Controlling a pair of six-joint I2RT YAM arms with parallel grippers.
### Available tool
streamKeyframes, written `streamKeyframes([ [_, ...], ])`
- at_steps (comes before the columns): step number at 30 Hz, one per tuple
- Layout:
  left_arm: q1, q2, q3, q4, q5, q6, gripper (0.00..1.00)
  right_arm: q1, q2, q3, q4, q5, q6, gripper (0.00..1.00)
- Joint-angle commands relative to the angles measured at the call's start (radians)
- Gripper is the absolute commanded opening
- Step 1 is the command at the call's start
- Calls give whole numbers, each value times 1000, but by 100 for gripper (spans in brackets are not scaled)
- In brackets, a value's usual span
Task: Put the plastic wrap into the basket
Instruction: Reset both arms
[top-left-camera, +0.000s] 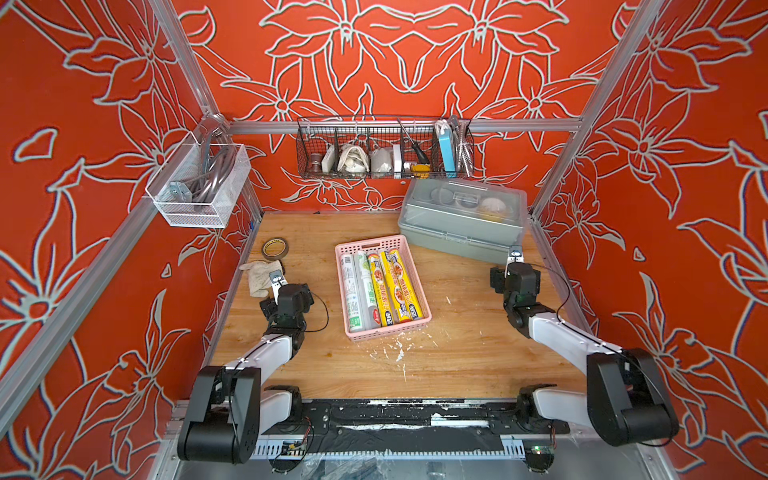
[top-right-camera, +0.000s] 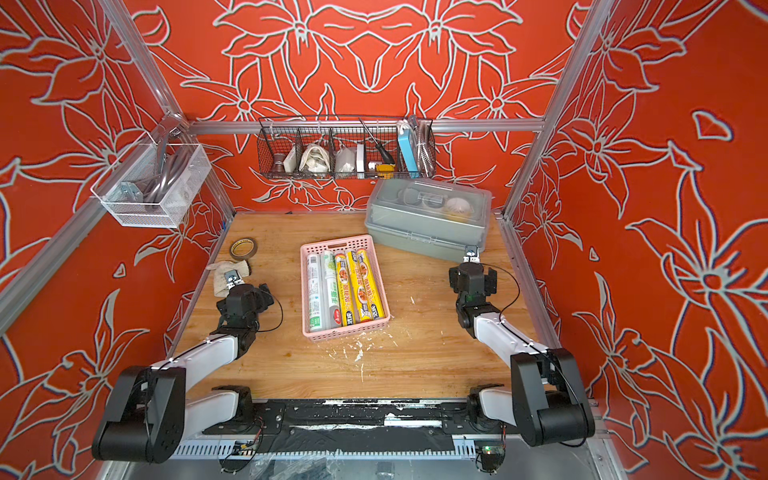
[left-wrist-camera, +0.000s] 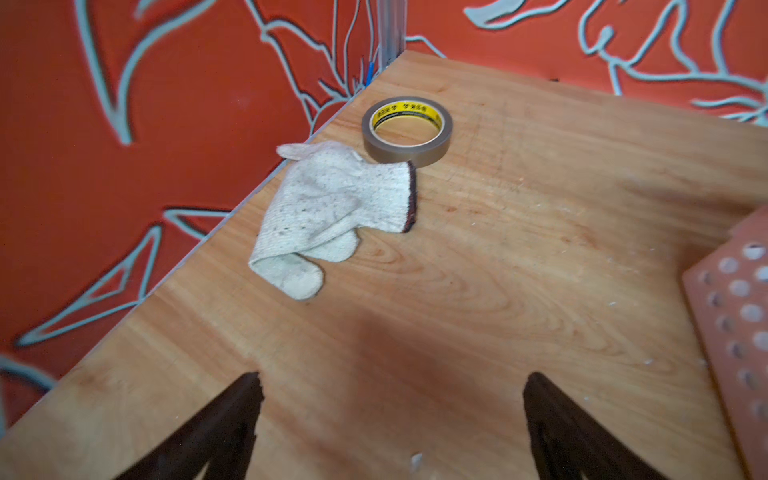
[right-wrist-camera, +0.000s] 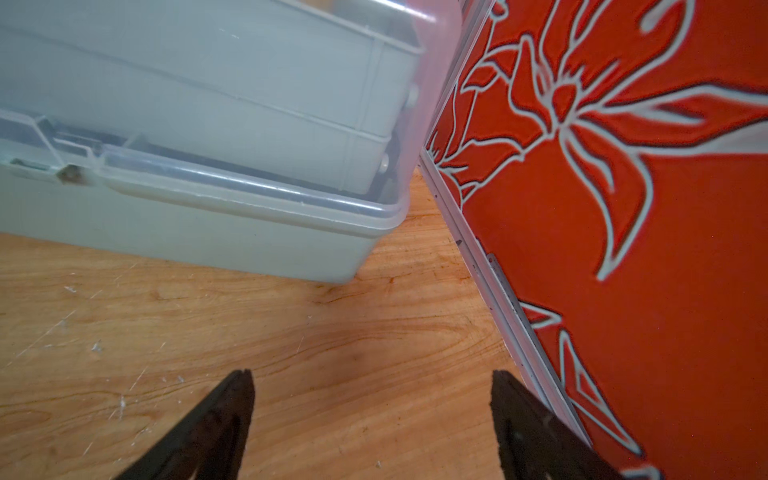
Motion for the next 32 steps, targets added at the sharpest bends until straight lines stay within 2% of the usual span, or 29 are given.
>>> streamKeyframes([
  [1, 6, 16, -49, 175, 112, 26, 98, -24, 1, -140, 197, -37, -8, 89],
  [3, 10, 56, -43, 208, 143, 35, 98, -35, 30, -224, 389, -49, -5, 91],
  [4, 11, 80, -41, 231, 188, 52, 98, -41, 38, -234, 408, -62, -1, 91],
  [6, 10, 134, -27, 255, 280, 96, 98, -47, 52, -216, 383, -72, 3, 92],
  [9, 10, 205, -44, 349, 321, 114, 98, -70, 103, -172, 338, -137, 7, 94],
  [10, 10, 203, -41, 340, 323, 115, 98, -78, 161, -174, 419, -151, 1, 99],
  [11, 11, 198, -38, 326, 323, 114, 98, -77, 176, -200, 483, -150, -7, 100],
  [12, 11, 204, -39, 337, 322, 115, 98, -78, 144, -186, 384, -149, 8, 100],
  [13, 11, 203, -38, 333, 322, 115, 98, -84, 138, -170, 377, -157, 13, 100],
  [14, 10, 203, -35, 326, 319, 114, 98, -84, 167, -189, 454, -155, 1, 100],
  [16, 8, 208, -25, 316, 309, 112, 98, -84, 133, -170, 351, -154, 13, 100],
  [18, 8, 208, -23, 312, 306, 112, 98, -84, 160, -184, 431, -151, 3, 100],
  [20, 6, 209, -22, 310, 305, 114, 98, -83, 136, -172, 363, -154, 12, 100],
  [22, 3, 209, -20, 307, 302, 116, 98, -83, 151, -180, 408, -152, 5, 100],
  [32, 0, 209, -20, 307, 300, 115, 98, -84, 143, -174, 379, -155, 8, 100],
])
